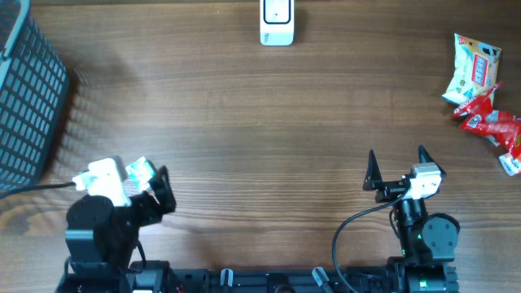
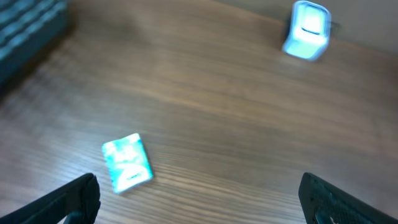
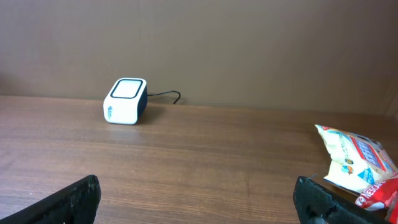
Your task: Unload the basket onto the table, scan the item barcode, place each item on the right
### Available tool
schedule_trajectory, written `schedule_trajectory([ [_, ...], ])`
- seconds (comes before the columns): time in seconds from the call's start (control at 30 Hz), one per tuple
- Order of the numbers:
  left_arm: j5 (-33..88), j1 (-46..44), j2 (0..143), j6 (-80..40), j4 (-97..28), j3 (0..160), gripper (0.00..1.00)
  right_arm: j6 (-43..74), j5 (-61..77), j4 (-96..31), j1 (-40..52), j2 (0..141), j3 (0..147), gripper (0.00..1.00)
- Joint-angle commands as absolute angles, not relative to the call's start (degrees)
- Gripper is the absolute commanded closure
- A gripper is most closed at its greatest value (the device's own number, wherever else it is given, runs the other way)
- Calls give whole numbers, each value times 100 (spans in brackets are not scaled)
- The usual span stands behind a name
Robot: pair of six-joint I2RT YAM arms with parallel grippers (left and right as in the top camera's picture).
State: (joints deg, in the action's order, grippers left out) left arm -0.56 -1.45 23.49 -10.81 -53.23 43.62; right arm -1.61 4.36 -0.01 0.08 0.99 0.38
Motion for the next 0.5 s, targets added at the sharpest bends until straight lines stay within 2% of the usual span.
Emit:
schedule_trajectory([
  [0.0,687,-176,1903,-355,-4943,3889,0,-113,318,5,32,21,30,0],
  [0.47,729,-176,856,-991,-2877,2613,0,-110,318,5,32,21,30,0],
])
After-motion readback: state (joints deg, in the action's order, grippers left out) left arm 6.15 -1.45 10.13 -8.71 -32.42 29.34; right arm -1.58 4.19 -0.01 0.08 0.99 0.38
